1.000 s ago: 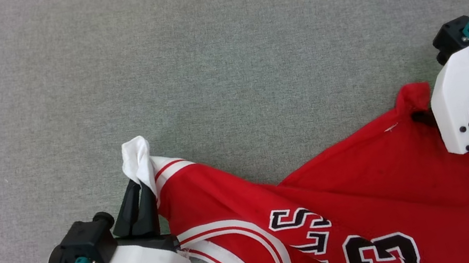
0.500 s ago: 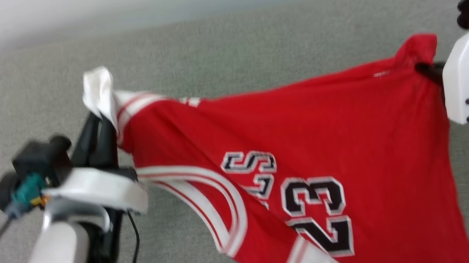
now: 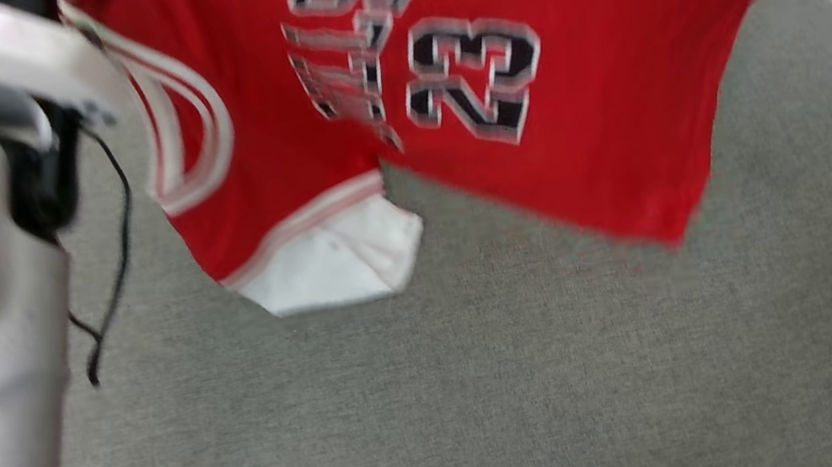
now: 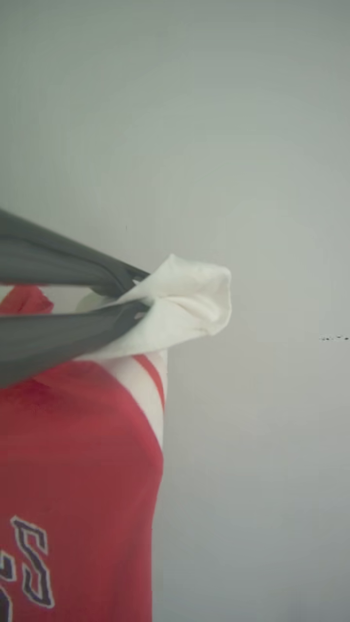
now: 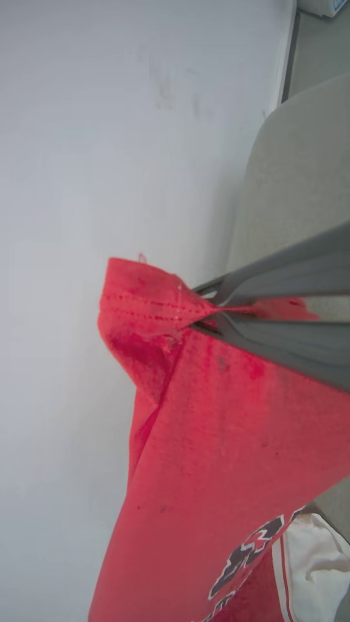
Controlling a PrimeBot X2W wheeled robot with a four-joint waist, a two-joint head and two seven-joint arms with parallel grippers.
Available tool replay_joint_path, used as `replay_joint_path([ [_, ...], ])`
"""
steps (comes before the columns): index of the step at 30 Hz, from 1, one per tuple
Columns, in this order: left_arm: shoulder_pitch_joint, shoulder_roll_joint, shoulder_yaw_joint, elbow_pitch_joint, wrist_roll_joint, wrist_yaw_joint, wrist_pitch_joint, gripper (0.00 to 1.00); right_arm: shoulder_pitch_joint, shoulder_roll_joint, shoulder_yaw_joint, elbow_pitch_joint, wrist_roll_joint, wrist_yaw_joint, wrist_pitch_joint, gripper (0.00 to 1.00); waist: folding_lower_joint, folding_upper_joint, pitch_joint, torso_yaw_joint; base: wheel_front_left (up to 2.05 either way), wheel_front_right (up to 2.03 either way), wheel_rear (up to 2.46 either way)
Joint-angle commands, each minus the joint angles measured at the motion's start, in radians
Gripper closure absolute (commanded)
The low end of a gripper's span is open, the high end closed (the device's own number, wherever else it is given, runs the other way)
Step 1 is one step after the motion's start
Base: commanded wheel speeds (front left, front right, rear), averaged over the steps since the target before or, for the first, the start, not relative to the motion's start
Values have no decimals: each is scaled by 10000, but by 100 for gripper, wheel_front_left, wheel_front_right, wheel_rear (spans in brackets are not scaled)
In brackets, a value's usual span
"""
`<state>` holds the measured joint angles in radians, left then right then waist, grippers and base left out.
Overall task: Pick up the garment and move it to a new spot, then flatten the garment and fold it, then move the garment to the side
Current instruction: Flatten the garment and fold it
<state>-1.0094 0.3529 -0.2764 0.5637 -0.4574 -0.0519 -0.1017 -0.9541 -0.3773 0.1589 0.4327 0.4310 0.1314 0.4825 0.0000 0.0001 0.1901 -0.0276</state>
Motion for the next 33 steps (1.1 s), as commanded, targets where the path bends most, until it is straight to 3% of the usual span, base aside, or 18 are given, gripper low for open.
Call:
replay_joint_path([
  [1, -249, 59, 67, 104, 24, 9, -59, 100, -225, -121, -27, 76, -102, -14, -127, 100, 0, -1, 319, -122, 0, 0, 0],
  [10, -3955, 493, 116, 1048, 565, -54, -520, 100, -3298, -389, 93, 598, -520, -16, -1956, 100, 0, -1, 2337, -511, 0, 0, 0],
  [17, -5834, 736, 82, 1431, 791, -119, -712, 100, -4962, -504, 378, 1085, -482, -17, -2935, 100, 0, -1, 3834, -690, 0, 0, 0],
  [23, -6323, 662, 49, 1983, 752, -164, -989, 100, -5651, -380, 809, 1689, -329, -17, -3505, 100, 0, -1, 4642, -645, 0, 0, 0],
  [33, -5412, 550, 107, 2836, 303, -438, -1416, 100, -5560, -229, 1937, 2645, 340, -16, -3798, 100, 0, -1, 4907, -508, 0, 0, 0],
])
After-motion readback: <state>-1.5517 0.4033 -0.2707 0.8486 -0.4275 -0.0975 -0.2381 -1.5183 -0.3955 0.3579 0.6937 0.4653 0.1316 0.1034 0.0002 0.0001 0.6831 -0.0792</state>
